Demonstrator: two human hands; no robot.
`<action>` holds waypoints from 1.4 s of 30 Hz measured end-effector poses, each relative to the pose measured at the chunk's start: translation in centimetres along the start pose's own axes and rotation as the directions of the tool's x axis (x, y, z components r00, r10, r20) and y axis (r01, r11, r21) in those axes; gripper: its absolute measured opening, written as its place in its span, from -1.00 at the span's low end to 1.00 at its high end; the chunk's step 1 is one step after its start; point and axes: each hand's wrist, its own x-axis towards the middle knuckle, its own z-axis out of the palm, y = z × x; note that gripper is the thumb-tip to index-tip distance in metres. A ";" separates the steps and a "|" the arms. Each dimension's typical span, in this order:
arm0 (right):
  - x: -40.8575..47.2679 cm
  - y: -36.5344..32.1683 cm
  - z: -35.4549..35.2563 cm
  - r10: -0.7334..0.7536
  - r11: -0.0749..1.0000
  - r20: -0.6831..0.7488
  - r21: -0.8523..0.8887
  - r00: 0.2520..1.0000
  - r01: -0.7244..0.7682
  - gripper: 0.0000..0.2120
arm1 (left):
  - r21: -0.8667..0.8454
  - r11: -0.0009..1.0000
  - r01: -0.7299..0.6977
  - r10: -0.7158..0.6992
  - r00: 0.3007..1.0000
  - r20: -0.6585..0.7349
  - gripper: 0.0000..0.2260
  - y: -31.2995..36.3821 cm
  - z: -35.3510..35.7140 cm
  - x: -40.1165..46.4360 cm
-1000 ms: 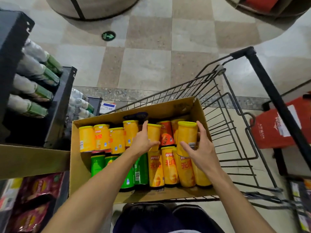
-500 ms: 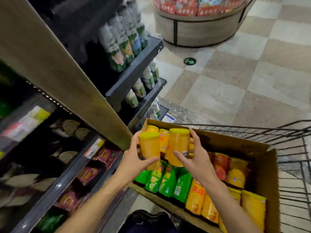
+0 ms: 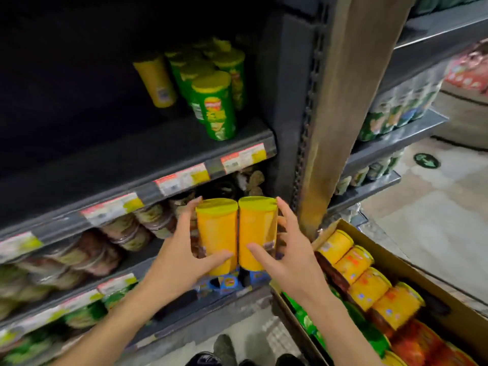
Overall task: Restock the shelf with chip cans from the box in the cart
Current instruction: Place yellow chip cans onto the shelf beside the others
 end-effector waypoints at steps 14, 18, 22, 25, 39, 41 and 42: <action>7.2 -13.1 11.5 -0.275 0.954 0.107 -0.093 0.955 0.285 -0.12 | 0.016 0.996 -0.090 0.091 0.938 -0.334 -0.04 -1.9 -16.6 -3.0; 8.6 -15.5 13.8 -0.272 0.945 0.075 -0.165 0.959 0.281 -0.14 | 0.010 0.989 -0.146 0.140 0.927 -0.348 -0.05 -2.8 -19.7 -1.9; 9.5 -16.9 15.7 -0.272 0.934 0.066 -0.222 0.960 0.280 -0.15 | 0.029 0.986 -0.163 0.162 0.923 -0.349 -0.05 -3.8 -21.9 -1.1; 10.4 -17.3 16.8 -0.276 0.935 0.054 -0.217 0.960 0.281 -0.15 | 0.062 0.981 -0.185 0.194 0.916 -0.352 -0.05 -4.5 -23.0 -0.8; 14.1 -16.6 20.6 -0.333 0.926 0.024 -0.182 0.943 0.332 -0.15 | 0.111 0.982 -0.152 0.185 0.886 -0.426 -0.15 -7.5 -24.1 2.1; 14.4 -16.1 21.0 -0.333 0.928 -0.001 -0.174 0.943 0.328 -0.15 | 0.113 0.980 -0.163 0.196 0.886 -0.421 -0.16 -7.9 -23.8 2.7; 14.6 -15.8 21.2 -0.326 0.932 -0.018 -0.173 0.945 0.318 -0.15 | 0.110 0.979 -0.169 0.200 0.885 -0.420 -0.16 -8.1 -23.5 3.0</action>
